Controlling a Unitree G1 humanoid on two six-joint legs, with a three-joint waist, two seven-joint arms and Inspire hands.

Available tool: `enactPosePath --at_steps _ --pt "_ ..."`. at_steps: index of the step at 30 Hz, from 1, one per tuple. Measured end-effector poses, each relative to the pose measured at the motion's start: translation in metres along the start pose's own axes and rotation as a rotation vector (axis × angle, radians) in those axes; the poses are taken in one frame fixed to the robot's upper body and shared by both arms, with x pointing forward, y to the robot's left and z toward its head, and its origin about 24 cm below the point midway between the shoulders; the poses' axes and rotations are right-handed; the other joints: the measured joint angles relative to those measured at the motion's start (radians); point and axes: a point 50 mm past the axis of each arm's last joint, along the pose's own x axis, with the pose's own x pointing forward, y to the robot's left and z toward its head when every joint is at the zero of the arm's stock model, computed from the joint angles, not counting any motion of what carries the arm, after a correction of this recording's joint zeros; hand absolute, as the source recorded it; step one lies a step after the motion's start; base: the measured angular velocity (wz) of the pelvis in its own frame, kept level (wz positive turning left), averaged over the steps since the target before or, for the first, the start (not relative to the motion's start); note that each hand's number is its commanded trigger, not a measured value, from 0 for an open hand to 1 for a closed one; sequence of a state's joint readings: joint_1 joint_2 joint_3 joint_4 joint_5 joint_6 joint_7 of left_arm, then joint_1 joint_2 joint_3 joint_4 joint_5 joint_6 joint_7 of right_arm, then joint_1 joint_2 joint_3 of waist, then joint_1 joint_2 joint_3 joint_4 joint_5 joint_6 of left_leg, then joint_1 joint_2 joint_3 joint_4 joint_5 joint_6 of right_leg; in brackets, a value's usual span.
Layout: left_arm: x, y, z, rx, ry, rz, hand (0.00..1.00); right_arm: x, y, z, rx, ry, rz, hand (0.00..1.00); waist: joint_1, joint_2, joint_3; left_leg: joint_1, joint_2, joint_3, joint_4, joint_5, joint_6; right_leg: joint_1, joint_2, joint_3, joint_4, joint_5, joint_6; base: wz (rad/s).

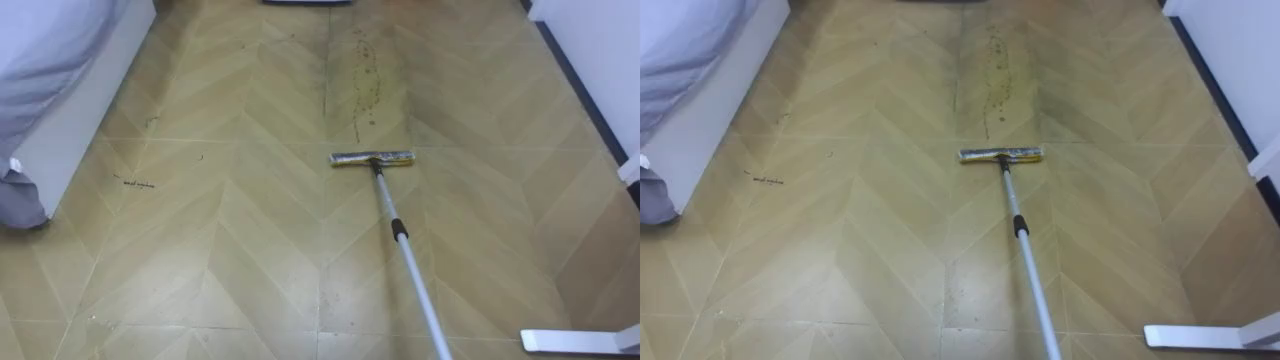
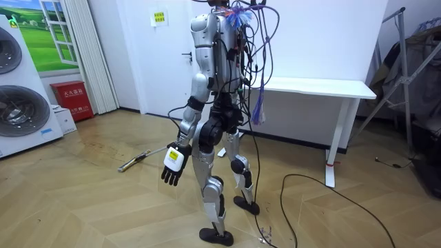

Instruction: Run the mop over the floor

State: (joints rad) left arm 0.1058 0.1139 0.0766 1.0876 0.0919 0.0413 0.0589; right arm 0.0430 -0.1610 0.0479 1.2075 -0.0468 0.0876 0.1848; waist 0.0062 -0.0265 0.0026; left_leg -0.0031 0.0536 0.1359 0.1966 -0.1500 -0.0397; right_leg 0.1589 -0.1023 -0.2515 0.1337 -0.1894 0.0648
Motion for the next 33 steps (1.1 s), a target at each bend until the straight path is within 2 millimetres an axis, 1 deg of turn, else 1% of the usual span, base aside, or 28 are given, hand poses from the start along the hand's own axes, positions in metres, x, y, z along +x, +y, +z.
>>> enactPosePath --at_steps 6,18,30,33 --pt "0.0000 0.0000 0.0000 0.000 0.000 0.000 0.00 0.0000 -0.0001 0.0000 0.001 0.000 -0.001 1.00 0.000 -0.001 0.0006 -0.001 0.000 0.000 0.000 0.000 0.000 -0.001 0.000 -0.001 0.000 0.000 0.000 0.00" --pt "0.0000 0.0002 0.0001 0.000 0.000 0.002 0.00 -0.0002 0.0000 -0.0004 0.001 -0.002 0.000 1.00 0.001 0.001 -0.0014 0.000 0.000 0.000 0.000 0.000 0.000 0.000 0.000 -0.002 0.000 0.000 0.000 0.00" --pt "0.0000 0.0003 0.0003 0.000 -0.004 0.001 0.00 -0.0002 0.0001 -0.0008 0.003 -0.001 0.000 1.00 0.002 -0.002 0.0005 -0.001 0.000 0.000 0.000 0.000 0.000 -0.001 0.000 -0.003 0.000 0.000 0.000 0.00" --pt "0.0000 0.0007 0.0006 0.000 -0.004 0.002 0.00 -0.0002 0.0001 -0.0004 0.004 -0.003 0.001 1.00 0.002 -0.002 0.0000 -0.009 0.000 -0.001 0.001 0.000 0.000 -0.008 0.000 -0.011 0.000 0.000 0.000 0.00"
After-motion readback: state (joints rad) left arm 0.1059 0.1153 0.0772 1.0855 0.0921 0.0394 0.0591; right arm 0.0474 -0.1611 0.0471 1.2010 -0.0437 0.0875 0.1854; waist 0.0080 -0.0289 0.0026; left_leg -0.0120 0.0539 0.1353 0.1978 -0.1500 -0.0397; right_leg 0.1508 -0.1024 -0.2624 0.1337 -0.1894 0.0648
